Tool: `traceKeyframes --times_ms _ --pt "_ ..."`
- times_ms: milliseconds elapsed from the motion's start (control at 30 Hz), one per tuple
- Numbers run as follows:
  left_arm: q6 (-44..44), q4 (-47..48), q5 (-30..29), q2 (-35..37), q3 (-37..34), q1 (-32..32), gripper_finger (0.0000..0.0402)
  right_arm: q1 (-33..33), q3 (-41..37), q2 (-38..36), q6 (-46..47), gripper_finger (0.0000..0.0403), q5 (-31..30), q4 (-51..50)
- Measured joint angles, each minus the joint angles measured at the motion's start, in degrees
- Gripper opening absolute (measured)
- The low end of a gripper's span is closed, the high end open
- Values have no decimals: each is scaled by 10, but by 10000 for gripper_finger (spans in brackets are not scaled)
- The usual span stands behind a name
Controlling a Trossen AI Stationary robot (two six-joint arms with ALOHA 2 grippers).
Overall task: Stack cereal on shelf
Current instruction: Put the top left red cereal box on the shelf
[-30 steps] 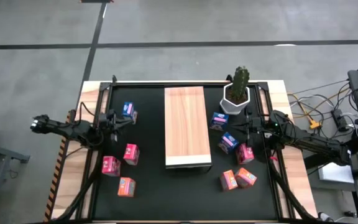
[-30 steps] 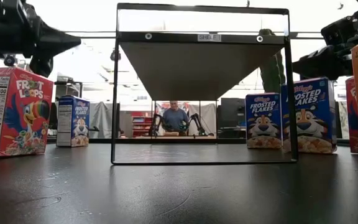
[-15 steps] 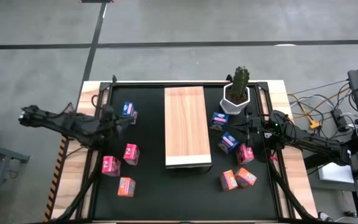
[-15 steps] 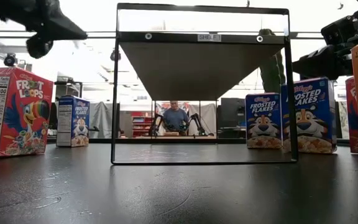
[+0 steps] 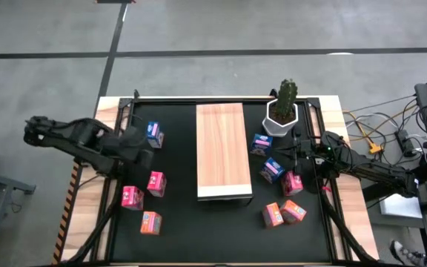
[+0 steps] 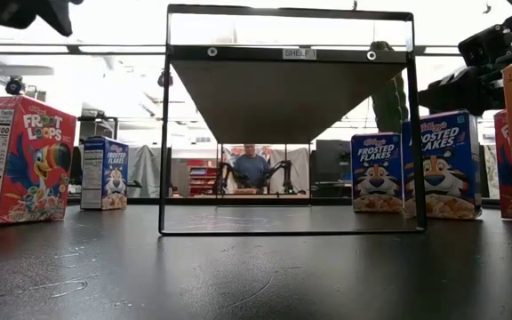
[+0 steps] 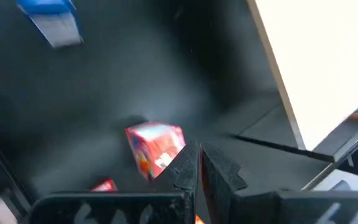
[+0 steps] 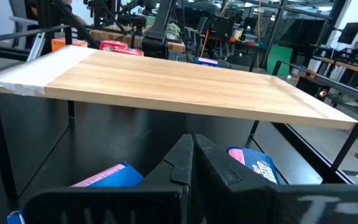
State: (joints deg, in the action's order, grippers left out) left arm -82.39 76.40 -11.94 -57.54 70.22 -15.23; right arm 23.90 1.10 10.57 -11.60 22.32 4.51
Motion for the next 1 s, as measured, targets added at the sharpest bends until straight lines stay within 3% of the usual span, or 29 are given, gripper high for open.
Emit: traceKeyframes --times_ms 267,767,1000 --pt "-19 -4 52 -90 -3 -9 23 0 0 0 0 9 0 0" --pt "-74 8 79 -190 -2 -51 241 0 0 0 0 9 1 0" --pt "-77 30 72 -230 -2 -59 261 0 0 0 0 9 1 0"
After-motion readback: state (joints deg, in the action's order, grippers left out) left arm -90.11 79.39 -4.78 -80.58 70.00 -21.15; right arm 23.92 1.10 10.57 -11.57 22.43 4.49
